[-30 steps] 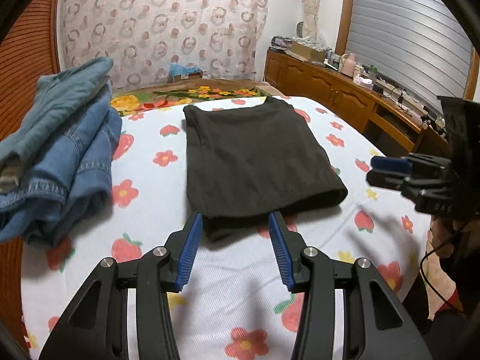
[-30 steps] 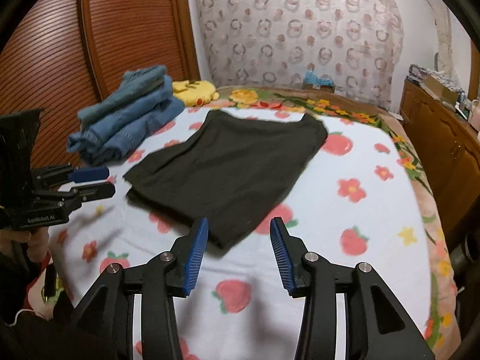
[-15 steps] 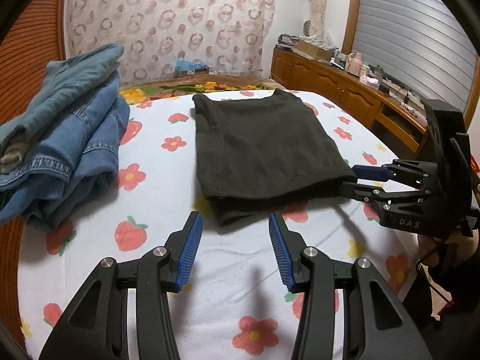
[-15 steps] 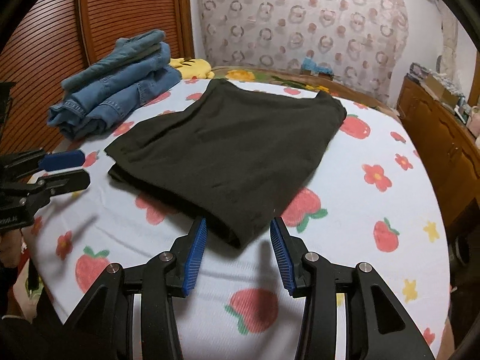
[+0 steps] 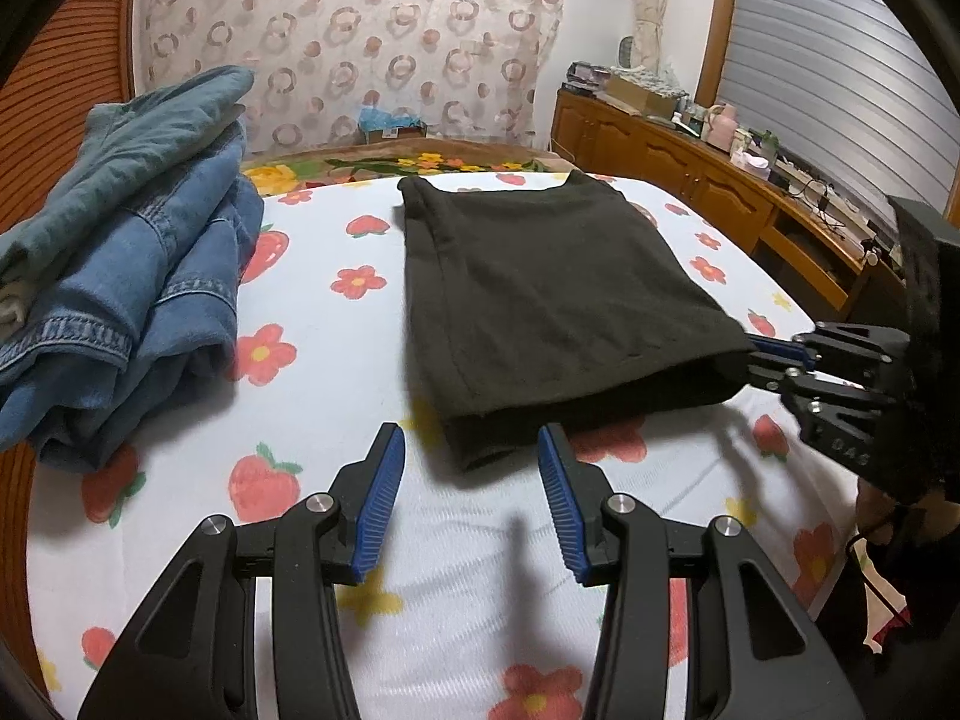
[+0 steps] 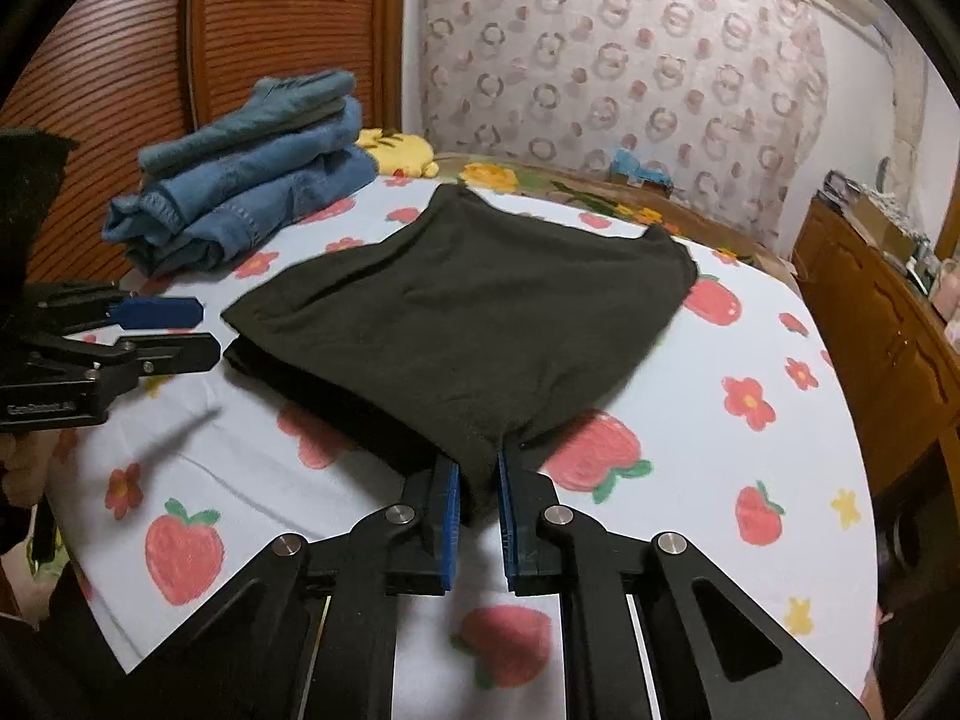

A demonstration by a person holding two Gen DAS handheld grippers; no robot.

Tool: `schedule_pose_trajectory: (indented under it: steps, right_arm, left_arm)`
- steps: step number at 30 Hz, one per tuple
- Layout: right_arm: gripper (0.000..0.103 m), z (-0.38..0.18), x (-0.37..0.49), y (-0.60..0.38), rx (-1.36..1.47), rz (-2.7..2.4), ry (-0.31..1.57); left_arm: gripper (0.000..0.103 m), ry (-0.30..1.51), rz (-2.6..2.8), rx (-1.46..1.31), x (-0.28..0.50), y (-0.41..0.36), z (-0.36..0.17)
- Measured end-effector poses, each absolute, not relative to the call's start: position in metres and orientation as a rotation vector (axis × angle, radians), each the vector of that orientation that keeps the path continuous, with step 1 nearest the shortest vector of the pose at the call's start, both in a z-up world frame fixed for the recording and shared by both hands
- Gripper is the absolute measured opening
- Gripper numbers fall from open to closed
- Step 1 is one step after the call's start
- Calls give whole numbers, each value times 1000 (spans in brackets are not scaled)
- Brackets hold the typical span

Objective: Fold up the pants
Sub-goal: 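Grasp the folded end of the black garment with the right gripper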

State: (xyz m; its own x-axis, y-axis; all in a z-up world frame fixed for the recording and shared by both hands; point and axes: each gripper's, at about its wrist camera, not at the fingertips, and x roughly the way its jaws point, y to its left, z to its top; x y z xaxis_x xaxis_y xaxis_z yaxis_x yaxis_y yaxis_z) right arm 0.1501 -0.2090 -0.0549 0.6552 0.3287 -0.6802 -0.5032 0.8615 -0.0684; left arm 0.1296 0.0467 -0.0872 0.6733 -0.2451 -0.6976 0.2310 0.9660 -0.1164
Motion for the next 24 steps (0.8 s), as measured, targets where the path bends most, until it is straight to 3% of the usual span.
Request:
schedule_pose_trajectory:
  steps: [9, 16, 18, 24]
  right_arm:
    - [11, -64, 144, -223, -241, 476, 736]
    - [11, -67, 148, -223, -224, 484, 757]
    - [11, -67, 149, -224, -214, 486, 763]
    - [11, -68, 151, -225, -201, 490, 761]
  left_arm:
    - [47, 792, -296, -89, 145, 45, -89]
    - [26, 833, -309, -64, 159, 35, -98]
    - [13, 817, -309, -57, 156, 33, -96]
    - [9, 741, -307, -73, 140, 38, -80]
